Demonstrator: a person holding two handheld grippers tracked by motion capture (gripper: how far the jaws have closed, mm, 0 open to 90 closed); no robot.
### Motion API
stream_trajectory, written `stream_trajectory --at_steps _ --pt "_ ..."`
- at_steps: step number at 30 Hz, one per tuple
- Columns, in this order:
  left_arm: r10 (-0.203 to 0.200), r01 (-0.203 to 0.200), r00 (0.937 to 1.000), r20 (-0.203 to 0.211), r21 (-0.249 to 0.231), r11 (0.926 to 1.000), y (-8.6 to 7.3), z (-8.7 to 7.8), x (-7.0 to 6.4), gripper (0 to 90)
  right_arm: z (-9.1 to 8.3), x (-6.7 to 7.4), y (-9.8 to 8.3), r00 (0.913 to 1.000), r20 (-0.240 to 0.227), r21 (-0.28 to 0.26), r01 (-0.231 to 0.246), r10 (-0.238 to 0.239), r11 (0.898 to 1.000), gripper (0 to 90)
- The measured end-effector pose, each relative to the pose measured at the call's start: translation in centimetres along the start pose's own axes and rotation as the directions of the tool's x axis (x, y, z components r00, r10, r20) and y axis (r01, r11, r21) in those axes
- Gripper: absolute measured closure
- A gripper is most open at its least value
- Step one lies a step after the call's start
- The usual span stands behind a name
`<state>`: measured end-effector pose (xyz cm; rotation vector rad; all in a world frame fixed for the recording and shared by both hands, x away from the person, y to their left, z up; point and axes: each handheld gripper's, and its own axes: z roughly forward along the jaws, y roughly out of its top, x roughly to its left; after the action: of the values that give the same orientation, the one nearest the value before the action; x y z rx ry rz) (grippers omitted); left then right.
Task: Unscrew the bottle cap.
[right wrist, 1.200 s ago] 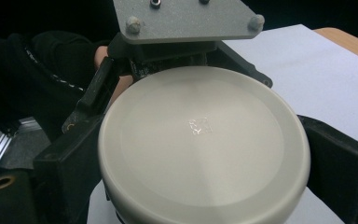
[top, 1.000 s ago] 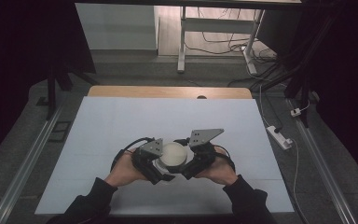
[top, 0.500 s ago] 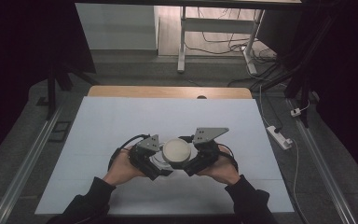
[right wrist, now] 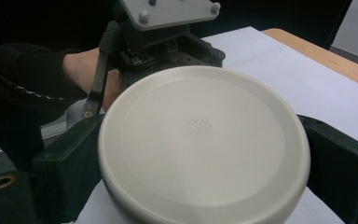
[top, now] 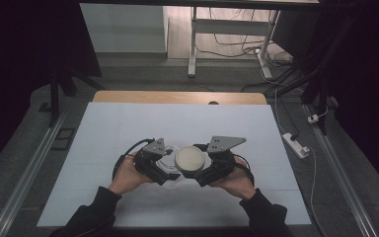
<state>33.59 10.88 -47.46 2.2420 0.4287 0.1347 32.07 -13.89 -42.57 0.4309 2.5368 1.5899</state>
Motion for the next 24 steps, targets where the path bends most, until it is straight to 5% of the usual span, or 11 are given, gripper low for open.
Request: stream_trajectory --at_steps 24 --pt "-0.075 0.072 0.9941 -0.078 -0.045 0.9964 0.0 -0.2 2.0 7.4 0.0 2.5 -1.6 0.9996 0.029 0.003 0.000 0.000 1.000 7.2"
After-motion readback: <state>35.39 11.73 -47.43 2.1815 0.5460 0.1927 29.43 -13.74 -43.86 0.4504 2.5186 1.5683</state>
